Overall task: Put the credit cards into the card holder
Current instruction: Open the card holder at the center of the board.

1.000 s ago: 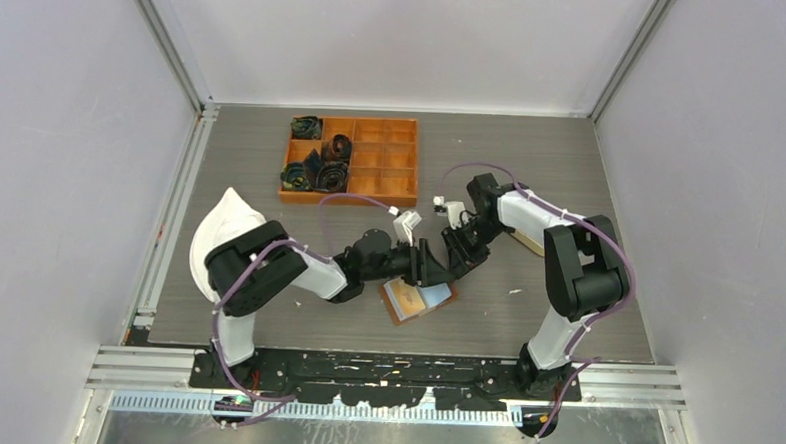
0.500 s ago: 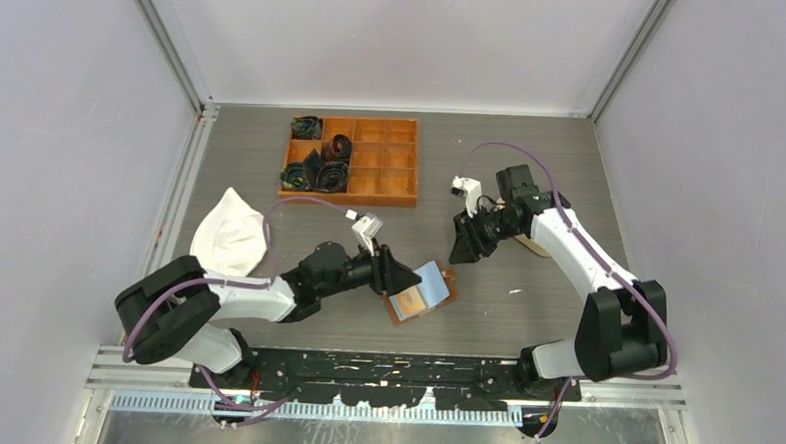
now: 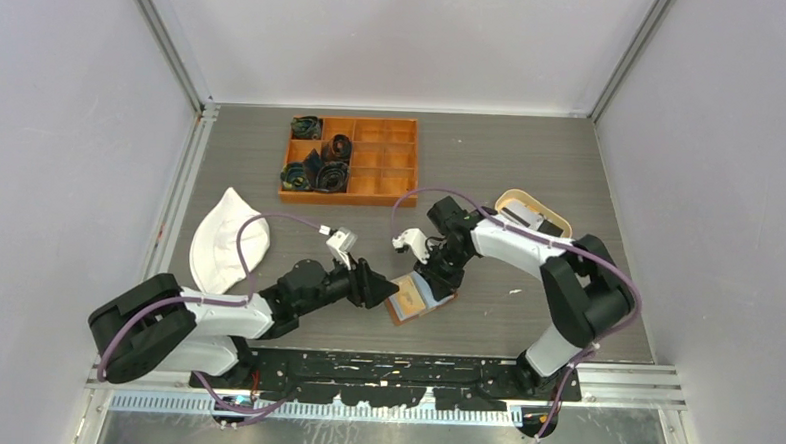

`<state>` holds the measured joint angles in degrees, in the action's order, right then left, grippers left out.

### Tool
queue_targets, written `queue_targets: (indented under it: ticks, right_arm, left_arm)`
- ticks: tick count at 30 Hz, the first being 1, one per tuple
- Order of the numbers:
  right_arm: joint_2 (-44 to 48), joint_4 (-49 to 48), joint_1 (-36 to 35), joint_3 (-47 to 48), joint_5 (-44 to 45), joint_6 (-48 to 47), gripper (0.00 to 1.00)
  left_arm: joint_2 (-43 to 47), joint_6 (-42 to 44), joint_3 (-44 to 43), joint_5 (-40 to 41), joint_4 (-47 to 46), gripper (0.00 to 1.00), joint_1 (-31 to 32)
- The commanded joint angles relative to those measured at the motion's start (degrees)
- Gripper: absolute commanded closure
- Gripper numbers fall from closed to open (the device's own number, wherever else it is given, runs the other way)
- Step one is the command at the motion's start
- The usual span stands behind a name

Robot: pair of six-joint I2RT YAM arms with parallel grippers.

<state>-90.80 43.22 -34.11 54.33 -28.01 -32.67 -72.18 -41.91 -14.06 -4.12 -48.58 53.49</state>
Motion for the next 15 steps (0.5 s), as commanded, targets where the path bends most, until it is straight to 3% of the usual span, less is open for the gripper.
queue_targets:
  ticks: [1, 3, 6, 11, 15]
  right_arm:
    - [-4.42, -1.02, -0.17, 3.14, 12.82, 2.32, 0.82]
    - [-5.18, -0.59, -0.14, 3.57, 12.38, 2.95, 0.82]
    - [-4.1, 0.05, -0.15, 4.29, 10.08, 3.76, 0.82]
    - [2.97, 0.83, 0.68, 6.04, 5.09, 4.55, 0.81]
    - [12.8, -2.57, 5.13, 6.46, 5.73, 6.98, 0.74]
  left_arm:
    - [-2.36, -1.1, -0.64, -2.39, -4.19, 0.53, -0.33]
    - [-4.61, -2.12, -2.38, -3.85, -3.06, 0.67, -0.32]
    - [-7.81, -3.78, -4.24, -4.66, -2.03, 0.78, -0.32]
    - [-5.8, -3.1, -5.11, -1.96, 4.73, 0.81, -0.32]
    - [4.95, 0.93, -5.27, 1.0, 15.18, 0.79, -0.32]
